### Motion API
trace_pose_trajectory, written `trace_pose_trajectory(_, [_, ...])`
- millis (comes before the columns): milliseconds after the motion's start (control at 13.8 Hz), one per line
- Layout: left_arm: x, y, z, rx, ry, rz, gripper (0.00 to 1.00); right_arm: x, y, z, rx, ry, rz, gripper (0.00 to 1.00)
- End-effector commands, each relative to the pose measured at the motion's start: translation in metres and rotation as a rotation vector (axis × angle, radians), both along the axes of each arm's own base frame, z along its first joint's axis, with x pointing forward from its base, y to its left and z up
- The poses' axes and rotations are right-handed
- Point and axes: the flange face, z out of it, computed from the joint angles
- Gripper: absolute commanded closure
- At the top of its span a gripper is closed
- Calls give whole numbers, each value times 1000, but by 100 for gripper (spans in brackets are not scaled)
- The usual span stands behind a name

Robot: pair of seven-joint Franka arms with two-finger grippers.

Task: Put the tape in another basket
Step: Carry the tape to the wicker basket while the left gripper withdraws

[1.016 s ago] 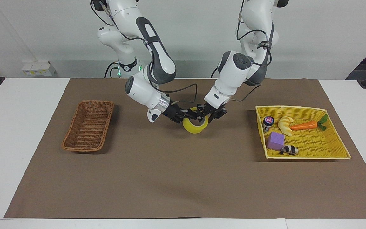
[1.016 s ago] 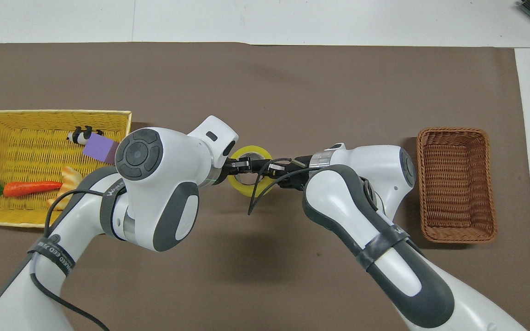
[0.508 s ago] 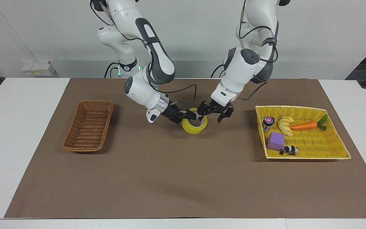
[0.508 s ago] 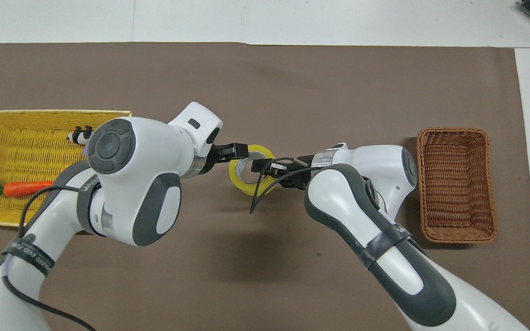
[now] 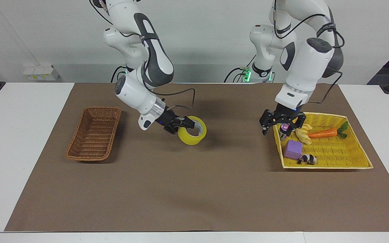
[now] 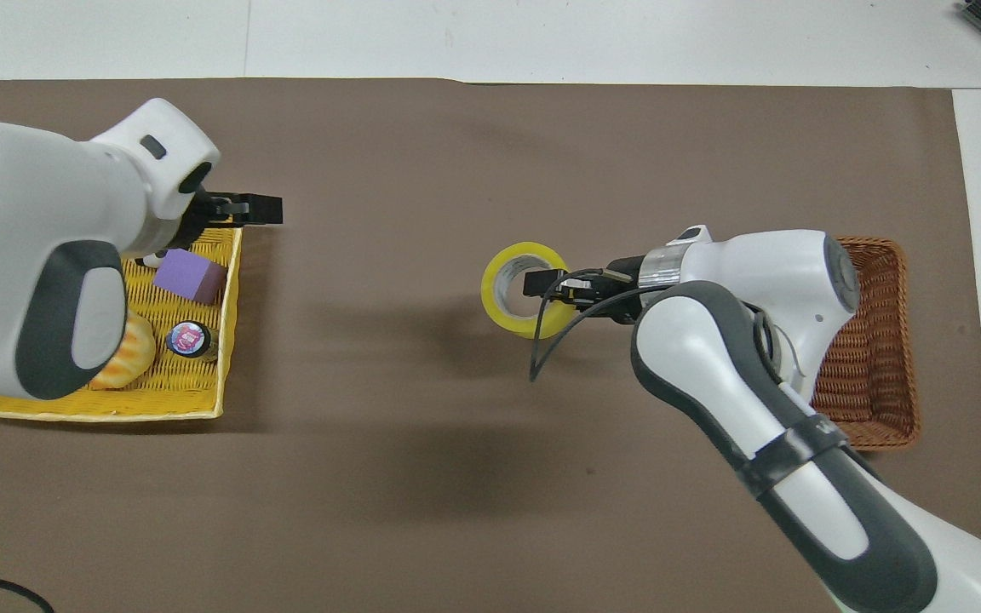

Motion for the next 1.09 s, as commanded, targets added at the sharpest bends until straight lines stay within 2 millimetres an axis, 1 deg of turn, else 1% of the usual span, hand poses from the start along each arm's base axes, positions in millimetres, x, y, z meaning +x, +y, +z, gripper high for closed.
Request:
trace_pose_trajectory(0, [7, 48, 44, 99, 37, -104, 0, 7, -48, 29, -89, -19, 29, 100])
trace_pose_trajectory(73, [5, 67, 58, 134, 43, -144, 0, 13, -66, 40, -124, -25, 46, 100])
trace_pose_trajectory(145, [3, 83, 64, 171, 59, -165, 0, 19, -88, 52, -157, -15, 66, 100])
trace_pose_trajectory(218, [-1, 98, 73, 199, 67, -177, 0, 23, -107, 64, -200, -5, 92, 100])
trace_pose_trajectory(363, [-8, 121, 88, 208, 63, -182, 0, 29, -144, 82, -280, -1, 116, 100])
trace_pose_trajectory(435, [-12, 128, 92, 208, 68, -181, 0, 30, -158, 92, -311, 4, 126, 100])
trace_pose_trajectory(580, [-16, 132, 92, 208, 85, -195, 0, 30, -182, 108, -385, 17, 171, 100])
trace_pose_trajectory(725, [-17, 137, 91, 206, 87, -186, 0, 23, -207, 117, -474, 38, 206, 100])
trace_pose_trajectory(870, [-18, 138, 90, 196, 99, -180, 0, 13, -223, 111, -580, 86, 203, 100])
trace_pose_trajectory(1016, [-18, 137, 90, 185, 99, -167, 0, -6, -234, 101, -691, 132, 180, 100])
